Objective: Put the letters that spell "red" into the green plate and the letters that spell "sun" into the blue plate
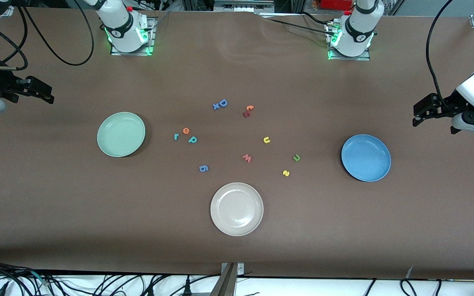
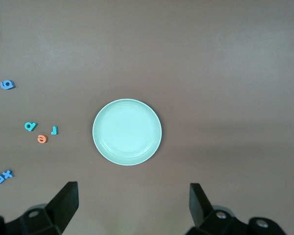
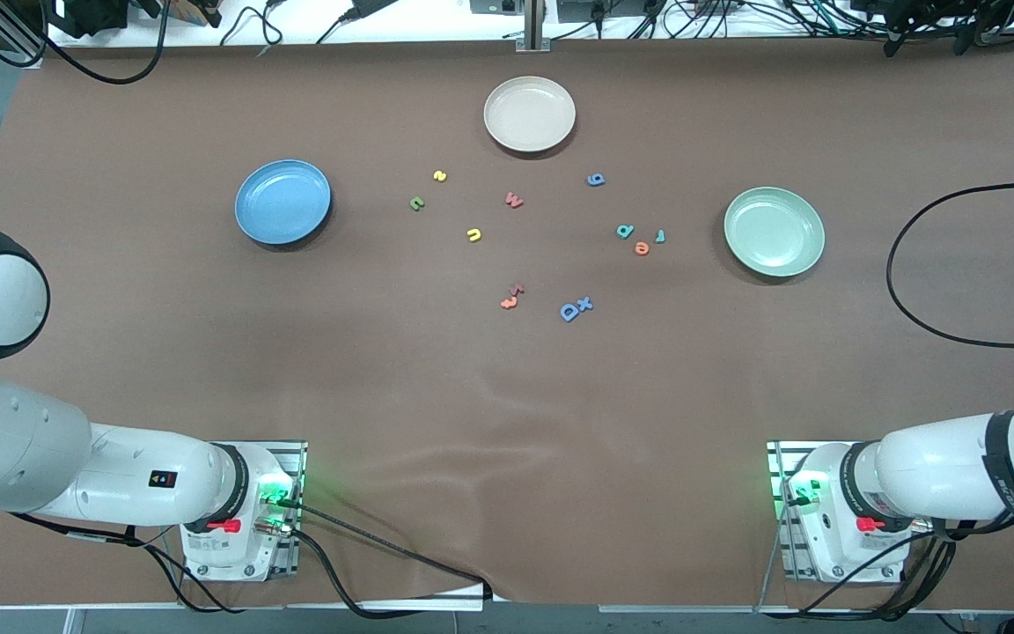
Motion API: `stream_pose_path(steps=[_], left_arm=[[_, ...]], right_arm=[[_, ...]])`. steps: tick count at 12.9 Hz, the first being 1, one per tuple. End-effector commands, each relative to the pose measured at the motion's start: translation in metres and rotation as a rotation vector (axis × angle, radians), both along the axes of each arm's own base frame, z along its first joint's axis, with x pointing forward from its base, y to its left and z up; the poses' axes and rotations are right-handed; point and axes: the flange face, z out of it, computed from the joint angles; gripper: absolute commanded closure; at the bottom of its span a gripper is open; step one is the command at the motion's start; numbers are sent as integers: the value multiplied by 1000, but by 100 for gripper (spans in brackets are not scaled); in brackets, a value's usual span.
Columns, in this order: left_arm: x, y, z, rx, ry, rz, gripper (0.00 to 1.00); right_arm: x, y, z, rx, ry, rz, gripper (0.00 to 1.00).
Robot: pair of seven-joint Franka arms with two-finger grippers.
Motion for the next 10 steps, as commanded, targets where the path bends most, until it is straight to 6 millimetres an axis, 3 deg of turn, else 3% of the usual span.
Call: stream_pose_path(steps=[1, 10], left_arm=[[2, 3, 6, 6, 2, -16, 0], [2, 7, 7, -8, 1, 3, 0]], right_arm=[[1, 0, 5, -18, -11, -4, 0], [-1, 0, 5, -16, -5, -4, 0]])
